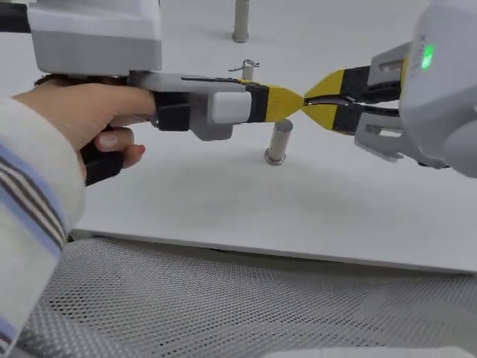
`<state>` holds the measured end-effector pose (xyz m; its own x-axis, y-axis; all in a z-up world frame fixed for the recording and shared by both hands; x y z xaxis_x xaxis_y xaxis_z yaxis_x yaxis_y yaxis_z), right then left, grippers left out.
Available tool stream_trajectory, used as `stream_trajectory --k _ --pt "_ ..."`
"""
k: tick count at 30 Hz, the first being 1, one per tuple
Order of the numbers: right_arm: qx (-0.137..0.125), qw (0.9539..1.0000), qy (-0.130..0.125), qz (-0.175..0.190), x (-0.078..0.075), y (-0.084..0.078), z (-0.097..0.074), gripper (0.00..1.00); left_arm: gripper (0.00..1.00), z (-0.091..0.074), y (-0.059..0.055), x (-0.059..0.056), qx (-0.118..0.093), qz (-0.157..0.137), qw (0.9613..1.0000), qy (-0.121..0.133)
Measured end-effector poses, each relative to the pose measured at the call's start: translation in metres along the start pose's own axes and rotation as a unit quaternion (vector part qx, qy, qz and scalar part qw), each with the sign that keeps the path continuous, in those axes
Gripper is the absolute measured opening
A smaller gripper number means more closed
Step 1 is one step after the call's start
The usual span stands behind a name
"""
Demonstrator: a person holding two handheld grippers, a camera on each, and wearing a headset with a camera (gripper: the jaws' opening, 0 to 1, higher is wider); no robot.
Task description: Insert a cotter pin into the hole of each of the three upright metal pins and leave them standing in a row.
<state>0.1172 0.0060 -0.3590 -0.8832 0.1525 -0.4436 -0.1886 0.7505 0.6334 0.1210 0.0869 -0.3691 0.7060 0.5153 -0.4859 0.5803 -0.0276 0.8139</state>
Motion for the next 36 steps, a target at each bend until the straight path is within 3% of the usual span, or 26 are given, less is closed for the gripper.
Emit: stream_trajectory --k 7,19,21,24,27,28,29,33,36 --pt "-0.003 1.0000 0.005 -0.005 0.003 0.004 0.002 0.00 0.00 -0.001 -0.002 0.003 -0.002 -0.007 1.0000 0.003" --pt "-0.011 0.9999 0.008 -0.010 0.004 0.010 0.002 0.00 0.00 -0.004 -0.003 0.002 -0.006 -0.015 0.9999 -0.004" --pt "-0.011 0.9999 0.007 -0.007 0.003 0.010 0.002 0.00 0.00 -0.004 -0.002 0.001 -0.007 -0.036 0.9993 0.000" --pt "-0.013 0.9999 0.009 -0.001 0.003 0.010 0.002 0.00 0.00 -0.005 -0.002 0.001 -0.007 -0.030 0.9995 0.001" --pt "-0.012 0.9998 0.014 0.003 0.005 0.010 0.002 0.00 0.00 -0.005 -0.002 0.000 0.002 -0.028 0.9996 0.002" --pt "-0.013 0.9997 0.019 0.007 0.006 0.010 0.003 0.00 0.00 -0.005 -0.004 -0.001 0.015 -0.053 0.9985 0.002" --pt "-0.014 0.9996 0.021 0.009 0.007 0.010 0.003 0.00 0.00 -0.005 -0.004 0.000 0.017 -0.058 0.9982 0.001" --pt "-0.025 0.9993 0.023 0.015 0.007 0.010 0.003 0.00 0.00 -0.007 -0.004 0.000 0.014 -0.050 0.9986 0.000" --pt "-0.049 0.9979 0.024 0.034 0.009 0.015 0.005 0.03 0.00 -0.008 -0.007 0.001 0.025 -0.038 0.9989 0.004"
Point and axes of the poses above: the centre of the closed fingertips' face, and the gripper's own axes: z roughly forward along the fingers, x roughly to its left, y roughly out of its top, the point moved 5 cm from there along -z, roughly backward along the fingers, and after that the axes turned 8 degrees about z, right-handed, at the moved point
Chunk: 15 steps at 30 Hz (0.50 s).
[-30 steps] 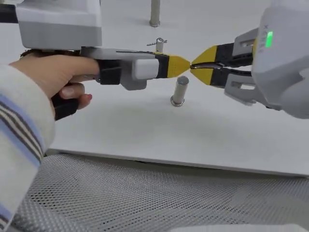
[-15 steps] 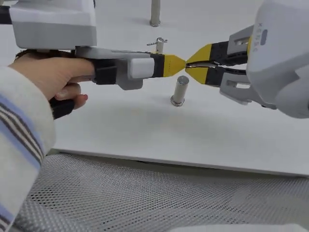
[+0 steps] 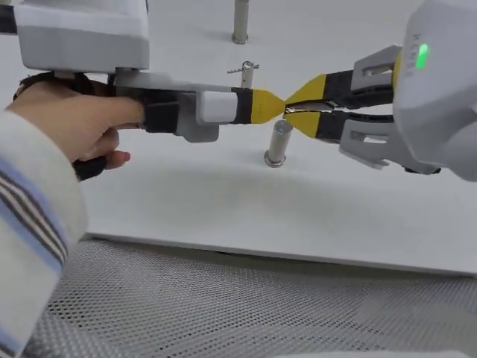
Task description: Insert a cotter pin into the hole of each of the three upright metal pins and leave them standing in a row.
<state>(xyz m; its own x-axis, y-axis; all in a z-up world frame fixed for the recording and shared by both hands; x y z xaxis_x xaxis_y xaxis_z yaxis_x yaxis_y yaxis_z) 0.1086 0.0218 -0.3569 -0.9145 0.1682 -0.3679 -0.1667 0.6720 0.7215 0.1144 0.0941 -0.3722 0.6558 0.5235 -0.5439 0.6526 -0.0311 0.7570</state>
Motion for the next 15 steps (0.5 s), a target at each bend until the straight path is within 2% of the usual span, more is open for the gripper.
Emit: stream_trajectory --k 2,5,7,9,11,15 --pt "0.017 0.9997 0.008 0.013 0.004 -0.005 -0.002 0.09 0.00 -0.001 -0.002 0.000 0.007 0.014 0.9999 0.003" --pt "0.024 0.9991 0.014 0.031 0.002 -0.010 -0.003 0.11 0.00 -0.002 -0.002 0.000 0.009 0.026 0.9996 0.006" --pt "0.028 0.9980 0.020 0.053 0.004 -0.012 -0.002 0.13 0.00 -0.004 -0.002 0.000 0.012 0.047 0.9988 0.006" --pt "0.033 0.9944 0.036 0.094 0.010 -0.019 -0.002 0.13 0.00 -0.005 -0.001 -0.001 0.015 0.068 0.9975 0.005" --pt "0.023 0.9909 0.050 0.123 0.009 -0.022 -0.002 0.13 0.00 -0.007 0.000 -0.003 0.015 0.091 0.9958 0.000" --pt "0.008 0.9848 0.067 0.160 0.004 -0.023 -0.003 0.10 0.00 -0.008 0.003 -0.009 0.017 0.150 0.9885 -0.015"
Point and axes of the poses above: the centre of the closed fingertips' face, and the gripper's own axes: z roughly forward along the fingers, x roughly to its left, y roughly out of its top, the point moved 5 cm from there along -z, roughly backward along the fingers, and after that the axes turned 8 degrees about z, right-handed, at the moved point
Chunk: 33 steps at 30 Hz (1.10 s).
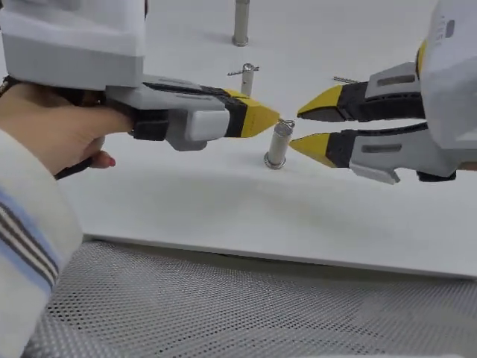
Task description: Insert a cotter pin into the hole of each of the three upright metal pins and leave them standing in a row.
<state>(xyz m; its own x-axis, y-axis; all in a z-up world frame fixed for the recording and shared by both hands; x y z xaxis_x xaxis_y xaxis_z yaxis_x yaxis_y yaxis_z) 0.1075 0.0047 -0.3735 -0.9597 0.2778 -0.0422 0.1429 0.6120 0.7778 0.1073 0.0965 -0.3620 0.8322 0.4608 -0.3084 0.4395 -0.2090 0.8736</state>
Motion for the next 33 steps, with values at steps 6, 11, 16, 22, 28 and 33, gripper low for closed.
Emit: stream_trajectory --k 6,11,16,22,28,33 --pt "-0.027 0.9977 0.027 0.056 -0.002 0.000 -0.001 0.09 0.00 0.000 0.005 -0.012 0.003 0.076 0.9966 -0.031" --pt "-0.030 0.9967 0.034 0.067 0.000 -0.004 -0.002 0.07 0.00 0.001 0.004 -0.019 0.004 0.107 0.9931 -0.048" --pt "-0.028 0.9964 0.051 0.061 0.010 -0.006 -0.005 0.02 0.00 0.003 0.003 -0.023 0.012 0.130 0.9894 -0.063" --pt "-0.022 0.9962 0.064 0.055 0.015 -0.010 -0.007 0.00 0.00 0.004 0.000 -0.028 0.035 0.167 0.9818 -0.085" --pt "-0.016 0.9954 0.080 0.051 0.018 -0.012 -0.011 0.00 0.00 0.005 -0.003 -0.032 0.055 0.194 0.9747 -0.096" --pt "-0.006 0.9946 0.091 0.049 0.020 -0.015 -0.013 0.00 0.00 0.008 -0.007 -0.035 0.076 0.214 0.9678 -0.109"
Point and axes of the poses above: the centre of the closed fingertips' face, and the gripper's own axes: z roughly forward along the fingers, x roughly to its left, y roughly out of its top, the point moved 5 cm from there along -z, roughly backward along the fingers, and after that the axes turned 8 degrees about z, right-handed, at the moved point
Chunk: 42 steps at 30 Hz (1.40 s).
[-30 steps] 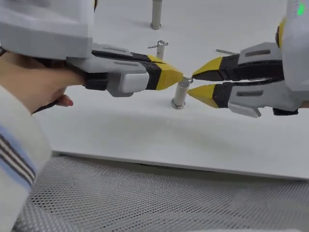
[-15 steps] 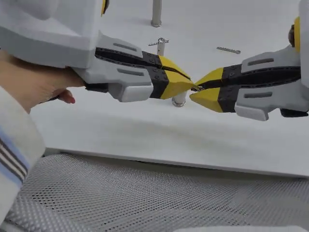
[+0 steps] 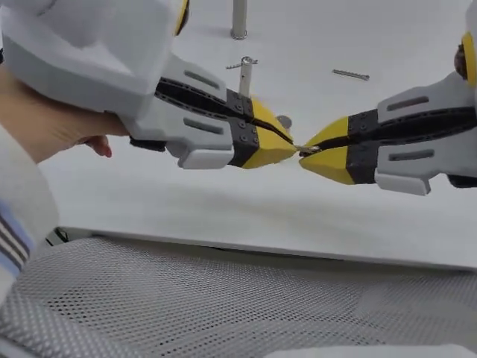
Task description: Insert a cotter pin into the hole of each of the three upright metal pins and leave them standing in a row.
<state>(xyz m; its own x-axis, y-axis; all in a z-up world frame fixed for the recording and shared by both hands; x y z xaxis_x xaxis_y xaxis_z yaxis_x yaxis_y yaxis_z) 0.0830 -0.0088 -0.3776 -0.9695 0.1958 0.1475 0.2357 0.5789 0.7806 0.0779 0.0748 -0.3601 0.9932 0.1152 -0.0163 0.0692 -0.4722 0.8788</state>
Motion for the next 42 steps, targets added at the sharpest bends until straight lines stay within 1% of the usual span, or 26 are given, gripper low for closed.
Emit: stream_trajectory --k 4,5,6,8,10,12,14,16,19,22,24,25,26,27,28,29,30,31,32,33,36,37,38,40,41,42 --pt "0.009 0.9999 0.011 0.004 0.003 -0.003 -0.001 0.00 0.00 0.002 0.001 -0.004 0.007 0.010 0.9998 -0.015" --pt "0.011 0.9998 0.014 0.001 0.009 -0.002 -0.001 0.00 0.00 0.003 0.001 -0.004 0.008 0.012 0.9998 -0.016" --pt "0.013 0.9998 0.015 0.000 0.011 -0.002 -0.001 0.00 0.00 0.003 0.001 -0.005 0.008 0.013 0.9997 -0.018" --pt "0.016 0.9998 0.015 0.001 0.010 -0.001 -0.002 0.00 0.00 0.004 0.000 -0.005 0.010 0.009 0.9997 -0.021" --pt "0.019 0.9997 0.015 -0.004 0.013 -0.001 -0.003 0.00 0.00 0.003 0.000 -0.006 0.012 0.007 0.9996 -0.026" --pt "0.019 0.9997 0.012 -0.007 0.013 0.000 -0.003 0.00 0.00 0.003 0.000 -0.006 0.012 0.013 0.9995 -0.027" --pt "0.018 0.9997 0.013 0.003 0.013 0.000 -0.003 0.00 0.00 0.003 0.000 -0.006 0.013 0.016 0.9994 -0.030" --pt "0.017 0.9997 0.015 0.006 0.013 0.000 -0.003 0.00 0.00 0.003 0.000 -0.007 0.013 0.028 0.9987 -0.040" --pt "0.017 0.9997 0.016 0.007 0.014 0.000 -0.003 0.00 0.00 0.003 0.000 -0.005 0.018 0.036 0.9983 -0.043" --pt "0.017 0.9998 0.007 0.005 0.011 0.000 -0.004 0.00 0.00 0.004 -0.003 0.000 0.022 0.030 0.9984 -0.042" --pt "0.017 0.9998 -0.006 0.007 0.006 0.000 -0.006 0.00 0.01 0.004 -0.006 0.005 0.028 0.026 0.9988 -0.032" --pt "0.018 0.9997 -0.013 0.008 0.003 -0.001 -0.007 0.00 0.02 0.004 -0.007 0.008 0.030 0.025 0.9990 -0.023" --pt "0.020 0.9993 -0.027 0.014 -0.002 -0.002 -0.009 0.00 0.03 0.003 -0.007 0.010 0.033 0.017 0.9993 -0.006" --pt "0.021 0.9989 -0.037 0.017 -0.006 -0.004 -0.010 0.00 0.05 0.003 -0.008 0.015 0.036 0.007 0.9992 0.013" --pt "0.022 0.9985 -0.046 0.021 -0.009 -0.005 -0.011 0.00 0.07 0.003 -0.012 0.027 0.041 -0.003 0.9987 0.031" --pt "0.023 0.9977 -0.057 0.028 -0.015 -0.007 -0.012 0.00 0.08 0.003 -0.016 0.035 0.046 -0.019 0.9976 0.048" --pt "0.024 0.9968 -0.068 0.035 -0.021 -0.009 -0.014 0.00 0.10 0.003 -0.018 0.038 0.043 -0.022 0.9975 0.053" --pt "0.025 0.9966 -0.070 0.036 -0.025 -0.011 -0.015 0.00 0.11 0.003 -0.018 0.040 0.043 -0.023 0.9972 0.056" --pt "0.031 0.9959 -0.078 0.036 -0.030 -0.014 -0.016 0.00 0.13 0.003 -0.020 0.043 0.046 -0.022 0.9966 0.064" --pt "0.034 0.9950 -0.086 0.036 -0.033 -0.016 -0.017 0.00 0.15 0.003 -0.020 0.044 0.047 -0.021 0.9965 0.066" --pt "0.044 0.9937 -0.095 0.041 -0.035 -0.020 -0.018 0.00 0.16 0.004 -0.022 0.049 0.054 -0.021 0.9958 0.071" --pt "0.044 0.9933 -0.097 0.044 -0.039 -0.023 -0.016 0.00 0.15 0.005 -0.022 0.050 0.055 -0.020 0.9957 0.072" --pt "0.047 0.9928 -0.101 0.046 -0.042 -0.025 -0.015 0.00 0.15 0.006 -0.023 0.058 0.057 -0.018 0.9956 0.073" --pt "0.053 0.9921 -0.105 0.044 -0.044 -0.027 -0.013 0.00 0.15 0.008 -0.024 0.061 0.065 -0.011 0.9951 0.073" --pt "0.058 0.9915 -0.108 0.043 -0.045 -0.029 -0.012 0.00 0.15 0.009 -0.026 0.063 0.075 -0.002 0.9946 0.072" --pt "0.064 0.9911 -0.110 0.041 -0.046 -0.030 -0.011 0.00 0.15 0.010 -0.027 0.063 0.080 0.003 0.9942 0.071"
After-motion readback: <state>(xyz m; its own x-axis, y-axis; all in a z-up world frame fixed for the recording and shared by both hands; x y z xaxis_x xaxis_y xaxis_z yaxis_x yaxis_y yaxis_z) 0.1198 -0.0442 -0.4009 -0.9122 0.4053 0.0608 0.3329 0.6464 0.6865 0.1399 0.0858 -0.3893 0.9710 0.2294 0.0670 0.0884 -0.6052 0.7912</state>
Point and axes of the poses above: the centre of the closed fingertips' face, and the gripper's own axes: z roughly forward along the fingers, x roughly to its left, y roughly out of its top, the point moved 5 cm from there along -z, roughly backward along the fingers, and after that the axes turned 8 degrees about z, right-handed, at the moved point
